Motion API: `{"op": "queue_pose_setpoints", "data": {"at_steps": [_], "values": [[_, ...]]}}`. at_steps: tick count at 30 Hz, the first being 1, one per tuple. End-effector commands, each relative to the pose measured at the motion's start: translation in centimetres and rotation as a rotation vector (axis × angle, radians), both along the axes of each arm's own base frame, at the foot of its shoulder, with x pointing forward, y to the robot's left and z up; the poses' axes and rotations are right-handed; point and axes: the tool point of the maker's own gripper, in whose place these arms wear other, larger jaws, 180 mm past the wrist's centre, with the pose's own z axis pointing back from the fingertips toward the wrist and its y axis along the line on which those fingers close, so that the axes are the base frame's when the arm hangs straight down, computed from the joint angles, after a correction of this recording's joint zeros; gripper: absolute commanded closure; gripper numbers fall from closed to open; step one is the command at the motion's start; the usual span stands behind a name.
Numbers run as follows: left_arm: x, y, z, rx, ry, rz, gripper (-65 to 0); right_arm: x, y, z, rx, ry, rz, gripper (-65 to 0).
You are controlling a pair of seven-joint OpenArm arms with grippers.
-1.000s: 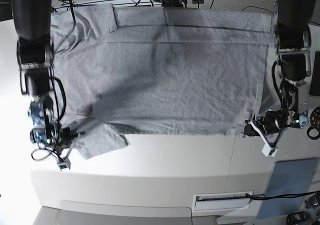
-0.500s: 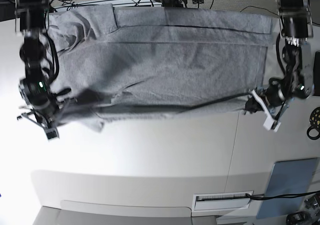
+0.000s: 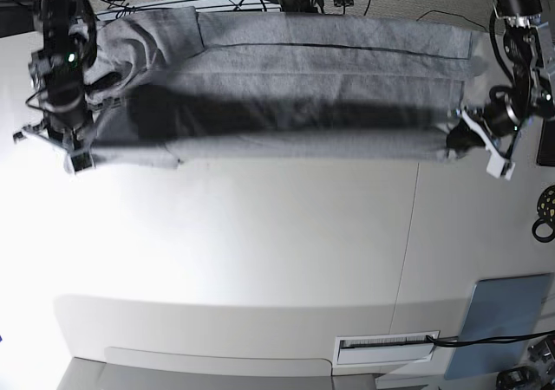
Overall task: Fold the T-shirt properly
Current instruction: 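Fold the hem up over the shirt toward the collar with both grippers, then lower the hem onto the folded shirt and open both grippers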
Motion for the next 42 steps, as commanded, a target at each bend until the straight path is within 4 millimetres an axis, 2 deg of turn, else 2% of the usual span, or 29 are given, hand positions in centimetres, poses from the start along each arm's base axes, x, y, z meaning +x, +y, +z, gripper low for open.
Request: {"op": "queue_pose_setpoints", "data": {"at_steps": [1,7,12,23,31,42], "values": [[0.6,0.5,1.3,0.000,-0.041,0.000,0.0,-0.2,-0.4,1.1,-0.044,-0.024,0.007,0.0],[-0.9,0.5,0.2,-0.001,-0.002,0.000,0.0,-3.1,0.1,0.5,-0.070,0.033,0.014,0.0],[-1.1,0.5,0.0,0.002,0.011,-0.003,0.0,-4.4,0.0,-0.2,-0.079,0.075,0.007,0.0],[-1.9,0.6,-0.6,0.019,0.066,-0.022,0.0,-5.6,-0.3,-1.0,-0.080,0.124,-0.017,0.0],[-2.5,0.7,-0.9,0.030,0.100,-0.034,0.0,-7.9,-0.5,-2.3,-0.085,0.206,-0.025,0.0],[-2.6,0.8,-1.0,0.041,0.106,-0.036,0.0,-7.9,-0.4,-2.4,-0.085,0.207,-0.019,0.0]]}}
